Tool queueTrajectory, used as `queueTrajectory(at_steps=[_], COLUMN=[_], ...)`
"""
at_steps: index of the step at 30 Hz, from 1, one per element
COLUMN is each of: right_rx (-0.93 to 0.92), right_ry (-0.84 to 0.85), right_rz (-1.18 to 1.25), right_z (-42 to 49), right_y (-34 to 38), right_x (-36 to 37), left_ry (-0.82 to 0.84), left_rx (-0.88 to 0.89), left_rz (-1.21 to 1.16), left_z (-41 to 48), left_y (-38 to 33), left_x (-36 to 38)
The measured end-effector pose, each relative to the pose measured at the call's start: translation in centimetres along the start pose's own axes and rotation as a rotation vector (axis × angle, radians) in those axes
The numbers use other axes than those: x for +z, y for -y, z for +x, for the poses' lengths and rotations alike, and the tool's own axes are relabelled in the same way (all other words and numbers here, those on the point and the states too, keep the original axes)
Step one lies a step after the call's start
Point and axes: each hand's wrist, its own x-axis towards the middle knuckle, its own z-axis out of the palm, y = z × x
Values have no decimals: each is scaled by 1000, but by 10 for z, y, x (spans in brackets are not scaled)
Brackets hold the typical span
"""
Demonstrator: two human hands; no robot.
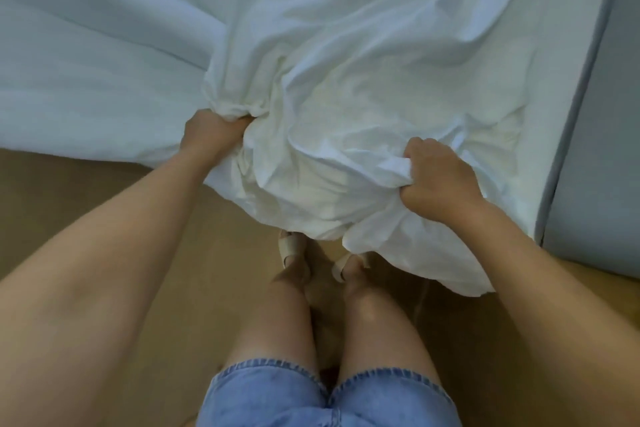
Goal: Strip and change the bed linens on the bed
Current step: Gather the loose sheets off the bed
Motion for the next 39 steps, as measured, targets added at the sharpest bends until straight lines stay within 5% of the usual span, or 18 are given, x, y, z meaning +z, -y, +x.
queueTrajectory(at_steps=[2, 6, 9, 14, 18, 23, 28, 32, 39], right_rx=[-43, -202, -316, -117, -138, -111, -5, 5, 98], right_ry=[67, -167, -121, -102, -146, -12, -215, -288, -178], right_rz=[-23, -24, -179, -562, -784, -587, -400, -309, -291], right_z=[1, 10, 32, 79, 94, 111, 92, 76, 80], right_y=[18, 81, 130, 164, 152, 155, 145, 134, 144], right_x=[-2, 9, 35, 73, 80, 63, 25, 12, 35], left_ry=[18, 61, 151, 290, 345, 376, 165, 13, 417], left_rx=[-18, -10, 34, 139, 220, 222, 396, 191, 273], left_rz=[-31, -59, -126, -212, -238, -280, 23, 70, -180], left_z=[-2, 2, 8, 29, 42, 53, 90, 128, 143], left_y=[4, 7, 13, 31, 38, 45, 59, 116, 122], left_x=[4, 4, 2, 2, 1, -2, -53, -137, -144])
